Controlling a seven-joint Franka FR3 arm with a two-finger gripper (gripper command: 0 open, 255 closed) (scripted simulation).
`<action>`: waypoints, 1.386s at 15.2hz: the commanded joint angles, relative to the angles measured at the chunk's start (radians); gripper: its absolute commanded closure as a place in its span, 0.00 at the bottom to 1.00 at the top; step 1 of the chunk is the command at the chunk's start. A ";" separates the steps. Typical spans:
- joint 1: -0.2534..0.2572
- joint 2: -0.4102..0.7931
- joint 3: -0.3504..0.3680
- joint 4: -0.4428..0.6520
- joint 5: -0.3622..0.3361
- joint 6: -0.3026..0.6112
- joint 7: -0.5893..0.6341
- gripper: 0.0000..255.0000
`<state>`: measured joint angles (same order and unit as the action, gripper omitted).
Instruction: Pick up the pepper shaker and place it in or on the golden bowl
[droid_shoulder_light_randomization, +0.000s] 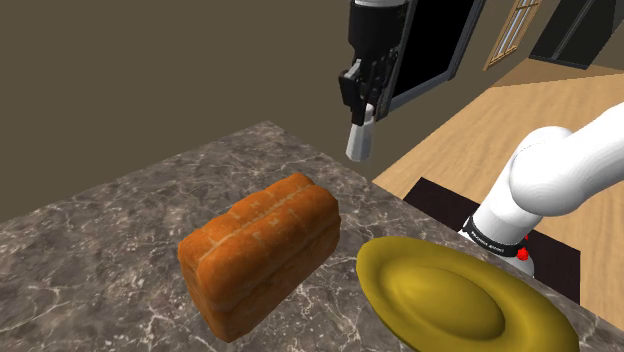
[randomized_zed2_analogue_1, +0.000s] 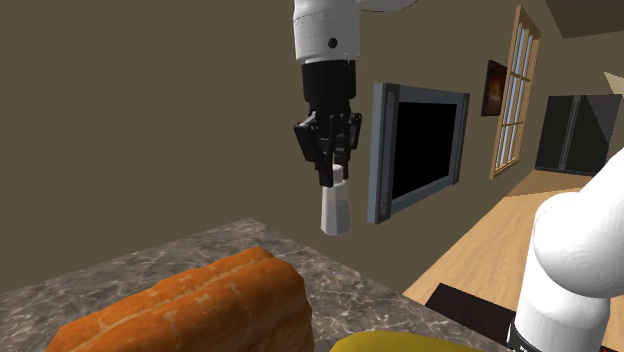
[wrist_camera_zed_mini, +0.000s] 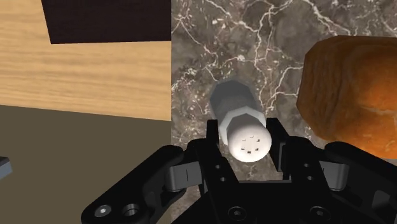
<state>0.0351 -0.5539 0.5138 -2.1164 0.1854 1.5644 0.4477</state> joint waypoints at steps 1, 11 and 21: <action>-0.002 0.005 -0.003 0.030 -0.004 -0.025 0.001 1.00; 0.053 -0.091 0.039 0.074 0.066 -0.151 0.097 1.00; 0.131 -0.198 0.147 0.143 0.200 -0.282 0.297 1.00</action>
<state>0.1623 -0.7493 0.6456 -1.9899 0.3711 1.2957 0.7194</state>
